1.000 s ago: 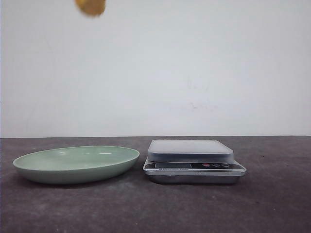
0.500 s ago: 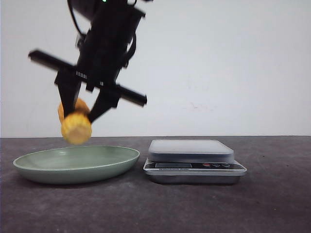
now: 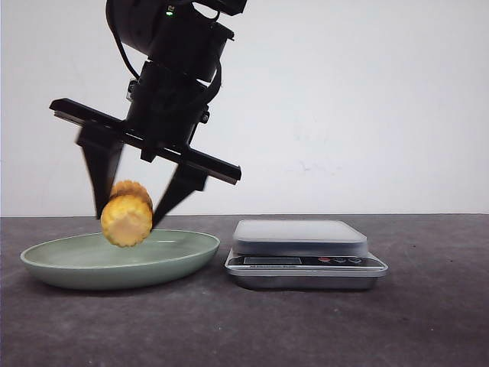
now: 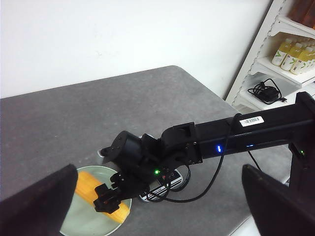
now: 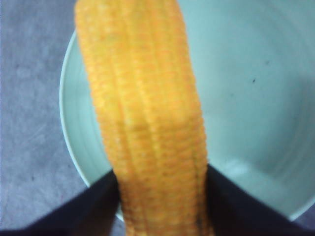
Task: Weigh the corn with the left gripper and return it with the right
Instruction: 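Lower the corn onto the green plate and open the right gripper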
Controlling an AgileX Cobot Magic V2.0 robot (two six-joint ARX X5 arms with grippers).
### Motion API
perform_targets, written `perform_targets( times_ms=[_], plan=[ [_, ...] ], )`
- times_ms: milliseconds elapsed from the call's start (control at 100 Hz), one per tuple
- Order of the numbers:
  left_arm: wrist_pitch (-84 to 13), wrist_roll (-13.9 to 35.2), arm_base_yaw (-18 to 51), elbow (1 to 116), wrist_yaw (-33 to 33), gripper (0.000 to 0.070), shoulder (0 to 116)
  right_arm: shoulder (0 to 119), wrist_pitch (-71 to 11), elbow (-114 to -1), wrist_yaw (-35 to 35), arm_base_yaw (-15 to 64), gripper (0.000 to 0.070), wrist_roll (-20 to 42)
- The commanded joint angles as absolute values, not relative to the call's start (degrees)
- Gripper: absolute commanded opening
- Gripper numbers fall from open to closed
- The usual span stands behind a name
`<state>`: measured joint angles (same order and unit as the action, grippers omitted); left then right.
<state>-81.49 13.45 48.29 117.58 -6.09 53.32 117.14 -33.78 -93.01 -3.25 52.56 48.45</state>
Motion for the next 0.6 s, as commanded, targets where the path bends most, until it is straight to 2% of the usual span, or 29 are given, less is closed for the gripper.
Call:
perform_targets(
  times_ms=[0, 190, 330, 450, 500, 590],
  plan=[
    [-83.79, 12.93, 48.86, 118.74, -6.13, 0.0700, 53.76, 118.50, -33.47, -94.00, -3.18, 53.52, 0.0482, 48.99],
    [-83.79, 13.63, 48.86, 118.74, -6.13, 0.0700, 53.74, 116.49, -33.12, -95.70, -3.20, 52.95, 0.0482, 46.72],
    [-83.79, 14.33, 48.86, 118.74, -6.13, 0.0700, 53.74, 113.32, -37.30, -101.89, -2.35, 51.70, 0.0482, 39.33],
    [-83.81, 14.20, 48.86, 118.74, -6.13, 0.0700, 53.71, 109.51, -44.53, -109.38, 3.31, 51.72, 0.0464, 30.52],
    [-83.81, 14.20, 48.86, 118.74, -6.15, 0.0700, 53.56, 107.44, -48.12, -112.16, 7.75, 52.49, 0.0364, 25.47],
    [-83.81, 14.17, 48.86, 118.74, -6.46, 0.0700, 53.47, 102.45, -53.43, -115.09, 18.59, 55.37, 0.0047, 16.01]
  ],
)
